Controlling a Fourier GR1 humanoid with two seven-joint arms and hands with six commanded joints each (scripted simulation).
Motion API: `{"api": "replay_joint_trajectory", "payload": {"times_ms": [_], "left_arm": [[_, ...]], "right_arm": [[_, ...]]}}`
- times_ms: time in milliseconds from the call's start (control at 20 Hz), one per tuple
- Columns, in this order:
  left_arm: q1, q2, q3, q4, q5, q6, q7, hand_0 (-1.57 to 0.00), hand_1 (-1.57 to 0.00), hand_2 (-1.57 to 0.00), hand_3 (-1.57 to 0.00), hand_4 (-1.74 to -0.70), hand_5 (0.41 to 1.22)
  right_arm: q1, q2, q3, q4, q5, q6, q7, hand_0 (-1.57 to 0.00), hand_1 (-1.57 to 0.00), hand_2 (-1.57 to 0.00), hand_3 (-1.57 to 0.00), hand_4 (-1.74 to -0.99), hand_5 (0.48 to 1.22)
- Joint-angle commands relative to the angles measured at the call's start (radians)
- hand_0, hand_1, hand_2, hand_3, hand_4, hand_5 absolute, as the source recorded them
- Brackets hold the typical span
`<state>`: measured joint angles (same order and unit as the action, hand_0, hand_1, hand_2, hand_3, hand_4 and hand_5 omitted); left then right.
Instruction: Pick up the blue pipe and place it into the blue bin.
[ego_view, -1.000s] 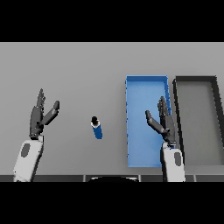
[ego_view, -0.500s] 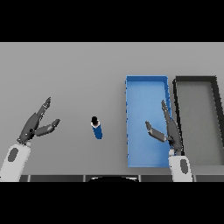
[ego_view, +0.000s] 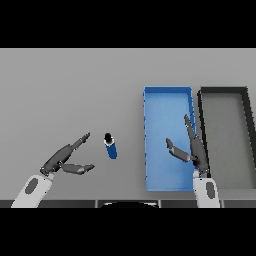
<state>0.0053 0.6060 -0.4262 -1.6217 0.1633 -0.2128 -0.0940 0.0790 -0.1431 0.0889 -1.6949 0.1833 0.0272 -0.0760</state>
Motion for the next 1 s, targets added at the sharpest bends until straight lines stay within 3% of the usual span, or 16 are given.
{"api": "replay_joint_trajectory", "payload": {"times_ms": [0, 150, 300, 400, 450, 600, 800, 950], "left_arm": [[-0.009, -0.011, -0.015, -0.003, -0.011, -0.001, 0.009, 0.0, 0.0, 0.0, 0.0, -1.14, 0.455], [-0.046, -0.082, -0.056, 0.038, -0.04, 0.006, 0.037, 0.0, 0.0, 0.0, 0.0, -1.15, 0.451], [-0.079, -0.138, -0.076, 0.082, -0.066, 0.013, -0.004, 0.0, 0.0, 0.0, 0.0, -1.15, 0.459], [-0.116, -0.197, -0.08, 0.128, -0.071, 0.032, 0.008, 0.0, 0.0, 0.0, 0.0, -1.15, 0.46], [-0.124, -0.214, -0.085, 0.139, -0.071, 0.032, 0.009, 0.0, 0.0, 0.0, 0.0, -1.15, 0.46], [-0.161, -0.259, -0.096, 0.193, -0.095, 0.041, -0.01, 0.0, 0.0, 0.0, 0.0, -1.12, 0.456], [-0.198, -0.302, -0.12, 0.264, -0.163, 0.082, 0.015, 0.0, 0.0, 0.0, 0.0, -1.05, 0.418], [-0.2, -0.338, -0.121, 0.282, -0.137, 0.065, -0.022, 0.0, 0.0, 0.0, 0.0, -1.09, 0.441]], "right_arm": [[-0.003, 0.003, 0.0, -0.002, -0.001, -0.001, 0.005, 0.0, 0.0, 0.0, 0.0, -1.195, 0.617], [0.001, 0.01, 0.003, 0.001, 0.004, -0.006, -0.006, 0.0, 0.0, 0.0, 0.0, -1.213, 0.625], [-0.002, 0.011, -0.002, 0.008, -0.004, -0.004, 0.006, 0.0, 0.0, 0.0, 0.0, -1.214, 0.624], [0.014, 0.005, 0.002, -0.002, 0.0, 0.004, -0.004, 0.0, 0.0, 0.0, 0.0, -1.201, 0.62], [0.001, -0.001, -0.007, -0.001, -0.008, 0.005, 0.018, 0.0, 0.0, 0.0, 0.0, -1.202, 0.621], [0.032, 0.002, 0.001, -0.02, -0.004, 0.006, -0.009, 0.0, 0.0, 0.0, 0.0, -1.211, 0.634], [0.021, -0.005, -0.012, -0.009, -0.014, 0.008, -0.007, 0.0, 0.0, 0.0, 0.0, -1.221, 0.645], [0.019, -0.004, -0.005, 0.007, 0.007, 0.0, -0.018, 0.0, 0.0, 0.0, 0.0, -1.205, 0.649]]}}
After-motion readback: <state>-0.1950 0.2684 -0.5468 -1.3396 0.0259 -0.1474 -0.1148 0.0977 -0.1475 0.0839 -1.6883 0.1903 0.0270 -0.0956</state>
